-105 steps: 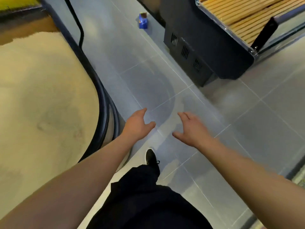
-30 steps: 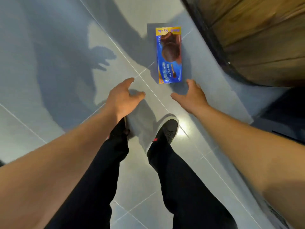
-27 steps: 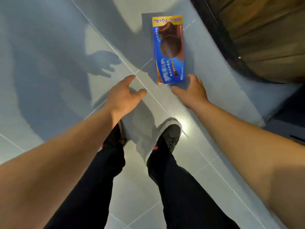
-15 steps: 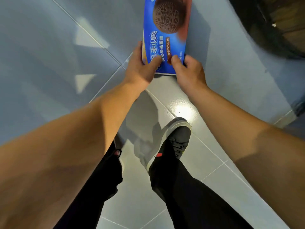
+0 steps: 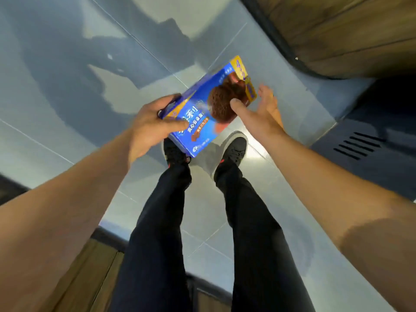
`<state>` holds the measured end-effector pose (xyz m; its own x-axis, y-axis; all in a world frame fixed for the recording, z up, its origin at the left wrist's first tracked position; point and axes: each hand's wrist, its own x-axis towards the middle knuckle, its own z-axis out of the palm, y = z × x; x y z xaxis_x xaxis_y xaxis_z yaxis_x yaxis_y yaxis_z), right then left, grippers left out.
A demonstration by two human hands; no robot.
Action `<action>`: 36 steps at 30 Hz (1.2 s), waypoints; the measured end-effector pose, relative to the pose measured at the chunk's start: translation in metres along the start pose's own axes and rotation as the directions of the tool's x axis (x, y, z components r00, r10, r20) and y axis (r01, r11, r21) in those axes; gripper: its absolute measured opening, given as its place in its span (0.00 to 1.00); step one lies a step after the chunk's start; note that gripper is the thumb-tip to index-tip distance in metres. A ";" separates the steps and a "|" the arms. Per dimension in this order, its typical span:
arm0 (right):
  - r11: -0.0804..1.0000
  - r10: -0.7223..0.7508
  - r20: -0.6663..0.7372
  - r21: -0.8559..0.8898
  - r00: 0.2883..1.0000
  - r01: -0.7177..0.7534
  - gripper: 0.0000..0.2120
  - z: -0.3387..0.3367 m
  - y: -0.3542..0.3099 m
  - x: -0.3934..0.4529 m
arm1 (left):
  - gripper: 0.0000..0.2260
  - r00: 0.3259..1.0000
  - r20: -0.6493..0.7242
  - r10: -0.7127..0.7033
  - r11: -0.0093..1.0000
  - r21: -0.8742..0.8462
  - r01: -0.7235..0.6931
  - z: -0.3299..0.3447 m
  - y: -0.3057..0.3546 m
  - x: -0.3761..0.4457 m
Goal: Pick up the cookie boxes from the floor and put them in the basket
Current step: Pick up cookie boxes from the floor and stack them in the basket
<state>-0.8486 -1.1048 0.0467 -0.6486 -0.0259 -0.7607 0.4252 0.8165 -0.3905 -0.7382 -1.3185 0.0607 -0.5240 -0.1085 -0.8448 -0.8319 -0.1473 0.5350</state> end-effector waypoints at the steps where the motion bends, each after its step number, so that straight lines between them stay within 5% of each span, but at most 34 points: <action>1: 1.000 -0.007 -0.008 -0.014 1.000 0.007 0.41 -0.017 -0.015 -0.027 | 0.30 0.999 0.039 -0.002 0.999 0.046 0.000 -0.008 0.017 -0.032; 7: 0.981 0.131 -0.063 0.152 0.989 -0.120 0.23 -0.074 -0.075 -0.151 | 0.30 0.965 0.264 -0.011 0.984 0.174 -0.037 -0.032 0.094 -0.167; 13: 0.896 0.122 -0.142 0.442 0.982 -0.047 0.17 -0.130 -0.083 -0.281 | 0.30 0.897 0.439 0.047 0.949 0.261 -0.177 -0.052 0.158 -0.267; 21: 0.526 0.256 -0.199 0.850 0.946 0.036 0.19 -0.153 -0.014 -0.435 | 0.31 0.728 0.682 -0.070 0.829 0.446 -0.338 0.010 0.202 -0.344; 25: 0.396 0.464 -0.363 0.901 0.808 0.178 0.10 -0.149 0.029 -0.508 | 0.28 0.655 0.754 -0.045 0.744 0.463 -0.482 0.086 0.200 -0.375; 30: 0.135 0.712 -0.350 0.919 0.609 0.370 0.07 -0.118 0.093 -0.608 | 0.27 0.521 0.854 0.021 0.605 0.404 -0.686 0.183 0.160 -0.435; 36: 0.099 0.846 -0.355 0.837 0.398 0.538 0.10 -0.059 0.150 -0.726 | 0.25 0.369 0.929 -0.011 0.504 0.324 -0.800 0.256 0.077 -0.533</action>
<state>-0.3511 -0.9290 0.5709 -0.1228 0.8853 -0.4486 0.2216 -0.4161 -0.8819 -0.5695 -1.0204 0.5483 -0.3543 0.8750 -0.3300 -0.0593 0.3311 0.9417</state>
